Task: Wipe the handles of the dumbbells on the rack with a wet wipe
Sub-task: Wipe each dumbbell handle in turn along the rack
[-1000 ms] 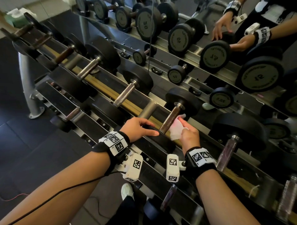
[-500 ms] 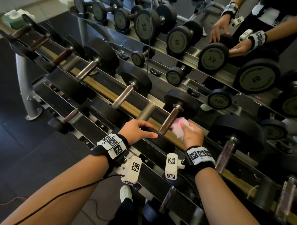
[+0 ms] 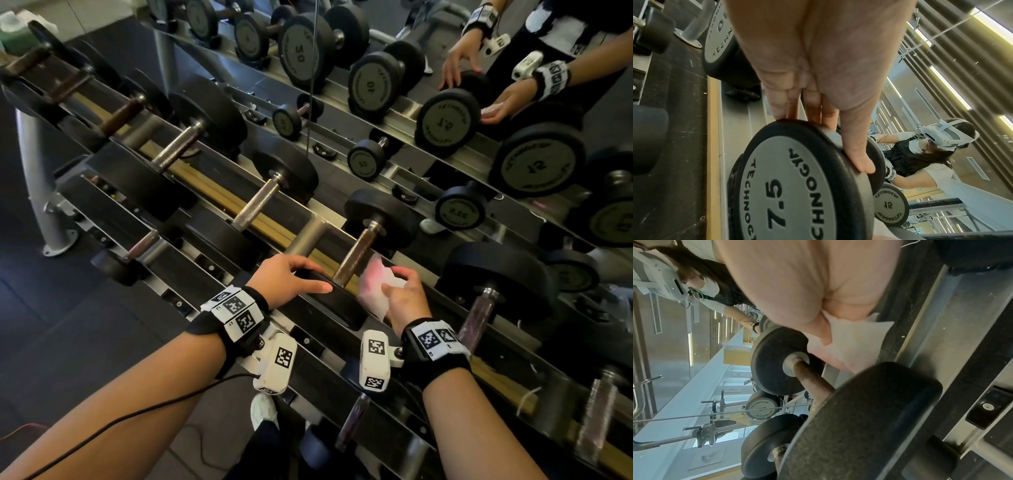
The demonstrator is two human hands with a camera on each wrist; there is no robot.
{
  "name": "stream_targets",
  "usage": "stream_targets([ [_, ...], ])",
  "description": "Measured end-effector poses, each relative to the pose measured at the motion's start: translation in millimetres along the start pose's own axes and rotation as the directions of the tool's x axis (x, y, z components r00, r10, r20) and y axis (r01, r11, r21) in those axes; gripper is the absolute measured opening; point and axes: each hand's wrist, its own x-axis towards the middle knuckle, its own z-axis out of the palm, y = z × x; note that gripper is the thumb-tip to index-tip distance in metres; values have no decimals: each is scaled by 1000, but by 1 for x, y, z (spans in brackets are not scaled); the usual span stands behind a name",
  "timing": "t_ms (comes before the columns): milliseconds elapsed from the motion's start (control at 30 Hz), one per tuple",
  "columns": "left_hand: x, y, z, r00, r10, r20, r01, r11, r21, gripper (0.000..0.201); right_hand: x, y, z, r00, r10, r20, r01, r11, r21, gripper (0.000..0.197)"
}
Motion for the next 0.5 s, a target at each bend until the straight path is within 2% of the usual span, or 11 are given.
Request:
stream_targets([
  [167,2,-4,1,1000,-6,-4,6,1000,18,31,15,-14,18,988,139,-75,-134,989,59,33],
  [233,3,-4,1,1000,-11,-4,11,1000,12,31,24,-19,22,991,101,-90,-94,992,80,27],
  [333,4,-4,0,1000,-13,-7,13,1000,13,34,29,-24,25,992,87,-93,-79,993,87,8],
  [500,3,-4,0,1000,-11,-1,11,1000,11,38,29,-18,28,989,124,-83,-112,985,135,17],
])
